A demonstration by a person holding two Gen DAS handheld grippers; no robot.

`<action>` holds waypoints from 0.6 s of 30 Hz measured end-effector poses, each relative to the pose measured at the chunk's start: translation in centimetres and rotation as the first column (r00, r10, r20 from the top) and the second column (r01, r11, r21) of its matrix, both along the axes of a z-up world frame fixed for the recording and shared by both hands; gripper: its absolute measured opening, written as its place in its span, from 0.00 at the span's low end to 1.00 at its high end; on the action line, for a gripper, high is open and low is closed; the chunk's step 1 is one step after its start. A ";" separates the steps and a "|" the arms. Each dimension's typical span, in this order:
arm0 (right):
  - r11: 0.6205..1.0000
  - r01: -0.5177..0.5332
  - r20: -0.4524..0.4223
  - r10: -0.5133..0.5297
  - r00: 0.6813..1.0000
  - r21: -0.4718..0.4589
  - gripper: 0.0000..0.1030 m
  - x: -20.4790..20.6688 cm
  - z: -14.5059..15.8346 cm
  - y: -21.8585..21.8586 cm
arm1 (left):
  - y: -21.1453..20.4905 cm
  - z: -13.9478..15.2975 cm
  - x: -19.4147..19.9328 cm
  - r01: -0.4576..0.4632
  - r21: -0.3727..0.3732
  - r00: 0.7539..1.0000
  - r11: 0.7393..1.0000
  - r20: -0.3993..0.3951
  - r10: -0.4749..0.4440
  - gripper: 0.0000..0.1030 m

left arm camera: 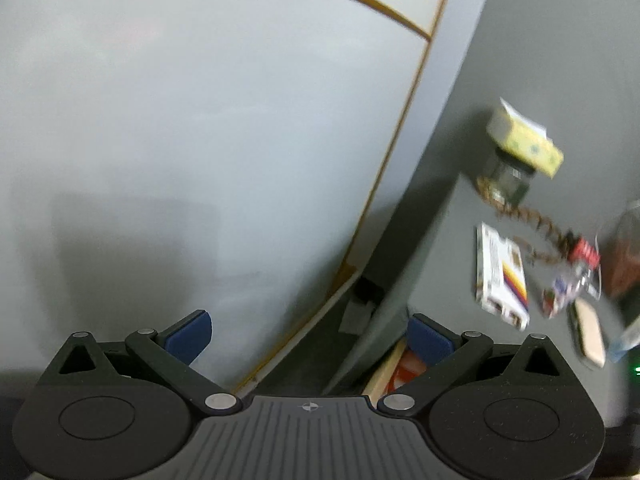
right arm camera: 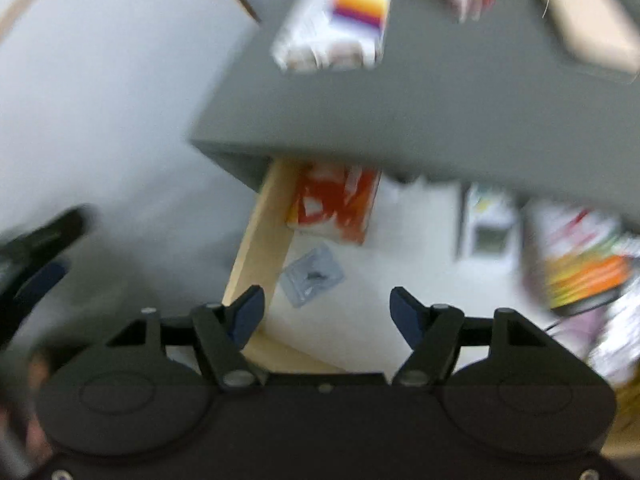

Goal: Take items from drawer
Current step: 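Release the spray can and reach the right tool toward the clear bag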

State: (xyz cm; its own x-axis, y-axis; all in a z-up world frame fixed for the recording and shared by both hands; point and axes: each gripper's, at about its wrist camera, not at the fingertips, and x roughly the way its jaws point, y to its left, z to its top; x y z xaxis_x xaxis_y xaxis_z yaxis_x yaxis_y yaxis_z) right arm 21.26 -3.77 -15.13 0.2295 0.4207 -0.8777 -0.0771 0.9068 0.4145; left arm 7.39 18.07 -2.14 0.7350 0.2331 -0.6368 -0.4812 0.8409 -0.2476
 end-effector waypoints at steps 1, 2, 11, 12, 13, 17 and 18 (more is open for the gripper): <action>0.999 0.034 -0.027 -0.034 0.999 -0.001 0.65 0.5 -0.8 0.6 | 0.3 0.1 -0.1 -0.001 -0.010 1.000 1.000 0.005 0.001 1.00; 0.998 0.067 -0.053 -0.067 0.996 -0.003 0.62 1.0 -1.5 1.3 | 0.6 0.2 -0.3 -0.004 -0.026 1.000 1.000 0.011 0.004 1.00; 0.957 0.252 -0.134 -0.272 0.953 -0.146 0.61 2.0 -4.9 5.3 | 2.4 0.9 -1.4 -0.026 -0.101 0.998 0.995 0.059 0.032 1.00; 0.952 0.256 -0.116 -0.277 0.954 -0.166 0.59 2.0 -4.8 5.7 | 2.5 0.9 -1.4 -0.023 -0.107 0.998 0.994 0.062 0.030 1.00; 0.948 0.260 -0.097 -0.281 0.955 -0.185 0.57 1.9 -4.7 6.1 | 2.5 1.0 -1.3 -0.018 -0.112 0.998 0.994 0.063 0.025 1.00; 0.937 0.249 -0.054 -0.270 0.961 -0.247 0.46 1.4 -4.6 6.7 | 2.4 1.3 -1.2 -0.006 -0.114 0.997 0.993 0.076 0.015 1.00; 0.933 0.241 -0.040 -0.261 0.965 -0.266 0.45 1.2 -4.6 6.9 | 2.4 1.4 -1.3 -0.005 -0.113 0.997 0.994 0.079 0.014 1.00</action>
State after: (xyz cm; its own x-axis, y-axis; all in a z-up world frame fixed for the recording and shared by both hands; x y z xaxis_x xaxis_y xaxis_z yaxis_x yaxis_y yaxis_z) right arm 22.42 3.15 -19.70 0.2290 0.1158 -0.9665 0.1886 0.9688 0.1608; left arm 6.10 20.49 -0.77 0.7824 0.1702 -0.5990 -0.4641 0.8008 -0.3786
